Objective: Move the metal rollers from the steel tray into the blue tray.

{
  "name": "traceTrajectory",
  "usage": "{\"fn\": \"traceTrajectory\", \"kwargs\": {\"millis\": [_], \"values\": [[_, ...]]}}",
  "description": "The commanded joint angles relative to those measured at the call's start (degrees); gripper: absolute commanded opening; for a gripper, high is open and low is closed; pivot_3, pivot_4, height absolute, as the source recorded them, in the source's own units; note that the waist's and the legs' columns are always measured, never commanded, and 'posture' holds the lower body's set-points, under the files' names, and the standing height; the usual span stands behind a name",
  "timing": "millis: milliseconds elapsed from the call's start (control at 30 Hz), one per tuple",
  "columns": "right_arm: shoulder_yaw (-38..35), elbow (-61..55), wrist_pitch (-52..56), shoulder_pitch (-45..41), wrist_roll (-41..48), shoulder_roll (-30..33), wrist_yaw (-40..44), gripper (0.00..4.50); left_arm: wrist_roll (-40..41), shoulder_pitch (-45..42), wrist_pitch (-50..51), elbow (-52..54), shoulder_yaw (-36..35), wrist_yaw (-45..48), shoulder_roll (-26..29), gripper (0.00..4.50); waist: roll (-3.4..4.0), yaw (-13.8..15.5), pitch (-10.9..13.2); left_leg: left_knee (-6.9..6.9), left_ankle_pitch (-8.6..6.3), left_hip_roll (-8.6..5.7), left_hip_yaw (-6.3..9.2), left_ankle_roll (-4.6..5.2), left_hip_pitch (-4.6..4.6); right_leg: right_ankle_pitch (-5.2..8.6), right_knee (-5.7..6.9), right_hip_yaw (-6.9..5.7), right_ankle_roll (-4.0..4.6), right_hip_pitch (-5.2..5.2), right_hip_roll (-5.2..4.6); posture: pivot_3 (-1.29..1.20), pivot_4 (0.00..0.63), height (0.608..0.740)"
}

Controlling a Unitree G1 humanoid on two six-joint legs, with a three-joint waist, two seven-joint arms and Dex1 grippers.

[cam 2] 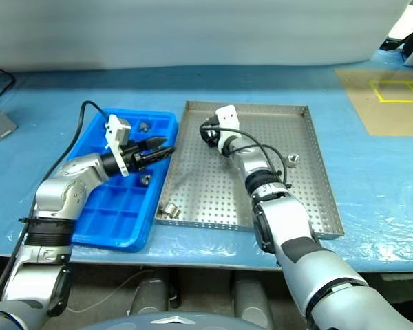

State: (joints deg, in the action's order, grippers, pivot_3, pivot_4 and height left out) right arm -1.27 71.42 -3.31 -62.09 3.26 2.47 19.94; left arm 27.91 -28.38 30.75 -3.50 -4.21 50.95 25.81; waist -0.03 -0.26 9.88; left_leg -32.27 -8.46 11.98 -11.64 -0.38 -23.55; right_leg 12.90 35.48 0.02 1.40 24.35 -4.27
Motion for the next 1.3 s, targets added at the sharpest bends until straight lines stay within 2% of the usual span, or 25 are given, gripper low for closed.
{"fn": "traceTrajectory", "kwargs": {"millis": [33, 333, 433, 567, 700, 800, 900, 967, 1067, 1167, 1300], "values": [[0.68, -0.39, -1.74, -0.54, -1.52, -1.96, 0.21, 3.61, 0.4, -0.58, 0.15, 2.56, 0.27, -0.55, 0.04, 2.77, 0.0, -0.15, 0.0, -0.01, 0.0, 0.01, 0.0, 0.0, 0.01, 0.0, 0.02, 0.0, 0.0, 0.0, 0.0, -0.16, 0.15, 0.74], [1.32, 0.64, -1.77, -0.27, -4.88, -3.09, -3.22, 3.61, -0.13, -1.45, 0.11, 1.81, 1.03, -1.3, 0.06, 2.77, 0.01, -0.02, 0.0, -0.05, 0.01, 0.02, 0.0, -0.02, 0.02, 0.01, 0.1, 0.0, 0.01, 0.0, 0.0, -0.17, 0.15, 0.74], [1.24, 0.2, -2.35, 0.14, -5.06, -3.32, -1.95, 2.99, -0.19, -1.49, 0.13, 1.84, 1.11, -1.48, 0.15, 2.74, 0.01, -0.02, 0.0, -0.04, 0.01, 0.03, 0.0, -0.02, 0.02, 0.01, 0.1, -0.01, 0.01, 0.0, 0.0, -0.17, 0.15, 0.74], [1.98, -0.47, -2.26, 0.43, -6.05, -3.41, -1.92, 1.71, 0.36, -1.45, 0.73, 2.5, 0.56, -1.22, 0.89, 2.74, 0.0, -0.19, 0.0, -0.04, 0.01, 0.03, 0.0, -0.02, 0.03, 0.01, 0.11, -0.01, 0.01, 0.0, 0.01, -0.17, 0.15, 0.74], [1.12, -2.24, -2.25, 0.79, -4.74, -3.54, 0.23, 1.63, 3.39, 0.07, 2.95, 7.2, -0.94, 1.43, 3.98, 2.74, 0.01, -0.33, 0.01, -0.04, 0.01, 0.05, 0.01, -0.02, 0.03, 0.01, 0.12, -0.01, 0.01, 0.01, 0.02, -0.17, 0.15, 0.74], [0.54, -5.49, -1.35, 1.32, -3.53, -2.89, 2.7, 1.63, 5.83, 3.22, 4.5, 12.87, -2.63, 4.87, 9.1, 2.74, 0.02, -0.35, 0.02, -0.02, 0.01, 0.05, 0.0, -0.02, 0.01, 0.02, 0.11, -0.01, 0.03, 0.03, 0.02, -0.15, 0.15, 0.74], [-0.01, -13.94, 1.96, 4.23, -0.3, -1.71, 10.21, 1.63, 8.56, 5.96, 5.87, 16.99, -5.68, 7.7, 14.63, 2.74, 0.02, -0.16, 0.04, 0.02, 0.01, 0.1, 0.0, -0.03, 0.0, 0.04, 0.11, -0.04, 0.06, 0.07, 0.06, -0.12, 0.15, 0.74], [1.62, -26.13, 7.79, 9.05, 2.87, -0.12, 18.2, 1.63, 9.94, 7.39, 6.46, 18.93, -7.68, 9.3, 18.18, 2.74, 0.02, 0.37, 0.05, 0.03, 0.02, 0.16, 0.0, -0.04, -0.01, 0.05, 0.12, -0.12, 0.08, 0.07, 0.07, -0.09, 0.15, 0.74], [4.91, -46.99, 21.76, 16.49, 10.46, 4.0, 30.33, 1.63, 11.38, 9.07, 7.2, 20.46, -10.29, 10.92, 22.33, 2.74, 0.01, 1.85, 0.07, 0.08, 0.02, 0.22, 0.01, -0.06, -0.01, 0.05, 0.06, -0.15, 0.08, 0.05, 0.08, -0.05, 0.15, 0.74], [10.35, -62.46, 33.99, 21.55, 17.05, 9.53, 40.99, 1.63, 12.28, 11.16, 7.66, 21.62, -11.26, 11.23, 23.99, 2.74, 0.02, 2.96, 0.09, 0.13, 0.03, 0.22, 0.02, -0.08, 0.01, 0.06, 0.0, -0.14, 0.07, 0.04, 0.08, -0.01, 0.15, 0.74], [14.88, -69.89, 45.83, 21.38, 22.43, 10.15, 43.83, 1.63, 15.63, 17.62, 10.29, 27.33, -12.88, 11.42, 25.2, 2.74, 0.01, 3.2, 0.08, 0.29, 0.11, 0.3, 0.03, -0.23, 0.25, 0.08, -0.03, -0.04, 0.05, -0.06, 0.08, 0.06, 0.15, 0.74]]}}
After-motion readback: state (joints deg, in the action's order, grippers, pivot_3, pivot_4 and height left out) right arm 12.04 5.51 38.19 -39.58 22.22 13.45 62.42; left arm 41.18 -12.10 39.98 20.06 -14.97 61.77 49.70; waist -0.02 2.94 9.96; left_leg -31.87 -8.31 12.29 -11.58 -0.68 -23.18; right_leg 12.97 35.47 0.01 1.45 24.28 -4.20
